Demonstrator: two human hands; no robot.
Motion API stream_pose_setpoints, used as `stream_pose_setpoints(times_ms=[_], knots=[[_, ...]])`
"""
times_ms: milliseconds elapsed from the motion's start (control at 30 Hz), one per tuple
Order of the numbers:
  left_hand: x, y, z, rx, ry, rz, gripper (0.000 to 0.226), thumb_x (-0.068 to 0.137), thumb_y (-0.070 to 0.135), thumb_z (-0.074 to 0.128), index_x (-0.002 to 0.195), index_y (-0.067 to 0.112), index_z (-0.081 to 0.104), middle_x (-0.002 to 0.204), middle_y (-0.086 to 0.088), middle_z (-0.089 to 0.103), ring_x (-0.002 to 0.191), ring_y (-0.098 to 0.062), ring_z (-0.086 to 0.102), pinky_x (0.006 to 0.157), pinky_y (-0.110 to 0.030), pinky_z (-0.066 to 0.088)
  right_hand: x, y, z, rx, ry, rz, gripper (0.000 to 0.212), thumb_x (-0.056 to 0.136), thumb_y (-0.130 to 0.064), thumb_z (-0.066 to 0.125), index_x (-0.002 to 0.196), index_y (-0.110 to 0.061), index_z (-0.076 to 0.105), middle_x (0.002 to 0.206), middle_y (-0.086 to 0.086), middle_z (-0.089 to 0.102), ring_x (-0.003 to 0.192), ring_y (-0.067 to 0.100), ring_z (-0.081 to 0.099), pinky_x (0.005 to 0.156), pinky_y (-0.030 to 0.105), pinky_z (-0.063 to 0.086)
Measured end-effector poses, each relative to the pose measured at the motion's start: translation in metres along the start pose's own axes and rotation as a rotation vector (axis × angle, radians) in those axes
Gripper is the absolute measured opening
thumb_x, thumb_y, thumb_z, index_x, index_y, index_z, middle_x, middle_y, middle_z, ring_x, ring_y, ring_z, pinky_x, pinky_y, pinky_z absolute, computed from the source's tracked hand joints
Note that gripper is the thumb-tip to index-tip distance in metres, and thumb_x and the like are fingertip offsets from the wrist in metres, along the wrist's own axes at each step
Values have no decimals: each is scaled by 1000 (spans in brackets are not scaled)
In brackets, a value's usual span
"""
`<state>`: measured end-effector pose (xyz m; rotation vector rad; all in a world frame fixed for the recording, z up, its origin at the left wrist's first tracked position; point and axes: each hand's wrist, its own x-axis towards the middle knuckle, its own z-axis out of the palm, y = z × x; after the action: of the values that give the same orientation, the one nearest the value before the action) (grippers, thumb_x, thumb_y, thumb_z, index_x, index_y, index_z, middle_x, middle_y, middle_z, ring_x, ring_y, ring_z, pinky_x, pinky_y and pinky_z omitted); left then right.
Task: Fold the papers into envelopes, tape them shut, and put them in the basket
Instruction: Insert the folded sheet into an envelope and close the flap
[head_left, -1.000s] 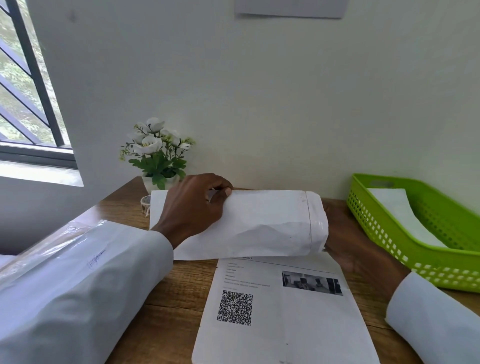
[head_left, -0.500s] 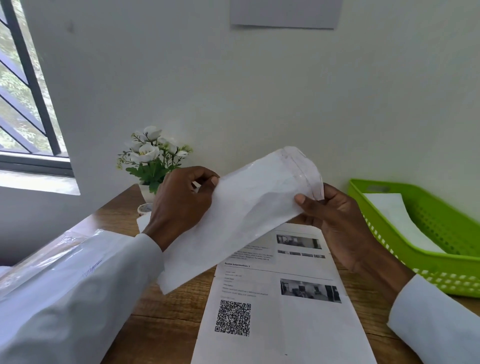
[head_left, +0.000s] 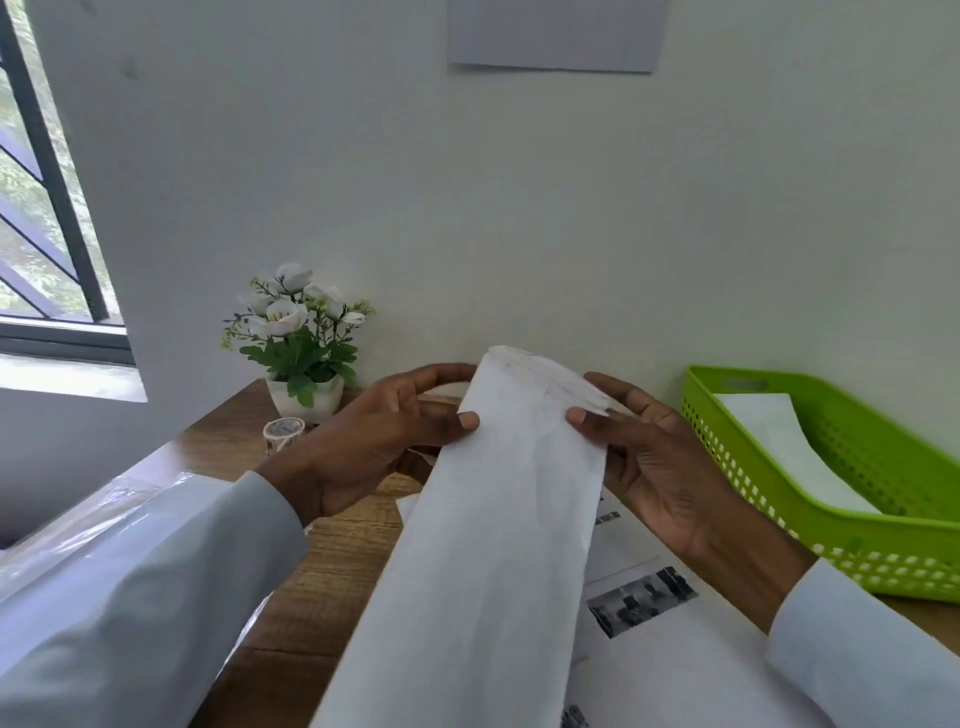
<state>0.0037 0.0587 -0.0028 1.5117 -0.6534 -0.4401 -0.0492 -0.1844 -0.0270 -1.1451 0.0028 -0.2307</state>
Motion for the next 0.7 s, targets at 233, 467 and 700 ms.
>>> stream_pose_setpoints(times_ms=[233,467,700], knots=[[4,-5,6,-129,168,70,55,86,-10,56,127,27,59,96,-22,71,83,-33,68,67,-35,59,-12,16,16,-90,-93,1,72,64,-5,78,131,-25,62,117,9,73,107,29,69,80,32,61],[3,-3,10,-237,149,55,48,75,0,65,121,12,64,113,-18,69,94,-34,66,79,-40,58,-13,6,22,-158,-74,-16,57,62,-8,78,118,-6,66,109,16,74,94,27,73,69,29,60],[2,0,12,-266,185,80,54,70,3,69,122,13,62,105,-18,70,85,-28,69,73,-35,60,-13,-8,25,-160,-118,-30,51,65,-5,77,115,-4,65,106,15,75,90,26,73,68,28,59]])
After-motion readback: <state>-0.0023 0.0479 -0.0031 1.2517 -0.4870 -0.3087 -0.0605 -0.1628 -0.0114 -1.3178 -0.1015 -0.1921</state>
